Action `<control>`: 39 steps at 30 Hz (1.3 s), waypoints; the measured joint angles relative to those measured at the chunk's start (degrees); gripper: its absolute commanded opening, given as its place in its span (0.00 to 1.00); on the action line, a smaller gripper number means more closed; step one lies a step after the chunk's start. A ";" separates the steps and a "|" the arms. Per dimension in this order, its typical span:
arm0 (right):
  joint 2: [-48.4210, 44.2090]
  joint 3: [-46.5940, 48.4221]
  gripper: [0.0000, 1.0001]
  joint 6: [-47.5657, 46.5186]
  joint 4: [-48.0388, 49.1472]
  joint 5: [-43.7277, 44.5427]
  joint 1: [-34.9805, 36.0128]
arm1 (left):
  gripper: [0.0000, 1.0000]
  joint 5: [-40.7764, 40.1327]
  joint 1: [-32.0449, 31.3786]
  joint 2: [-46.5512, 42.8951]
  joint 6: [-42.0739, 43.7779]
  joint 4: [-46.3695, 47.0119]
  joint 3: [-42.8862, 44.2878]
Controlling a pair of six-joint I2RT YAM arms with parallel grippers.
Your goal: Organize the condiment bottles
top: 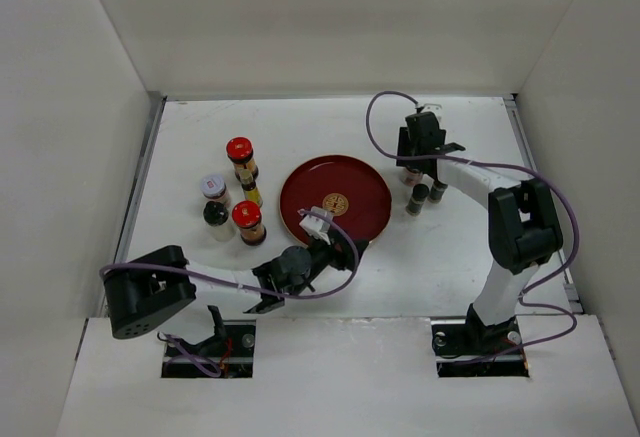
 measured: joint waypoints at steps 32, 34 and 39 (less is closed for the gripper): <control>8.02 9.70 0.50 1.05 4.13 -4.48 16.94 | 0.07 -16.59 -9.68 -20.79 11.02 -9.07 0.96; 8.07 9.73 0.54 1.03 4.81 -4.37 16.87 | 0.07 -18.03 -10.29 -25.16 10.69 -15.23 1.16; 8.09 9.73 0.85 1.05 5.70 -4.15 16.83 | 0.11 -22.82 -9.16 -36.63 9.60 -26.84 0.98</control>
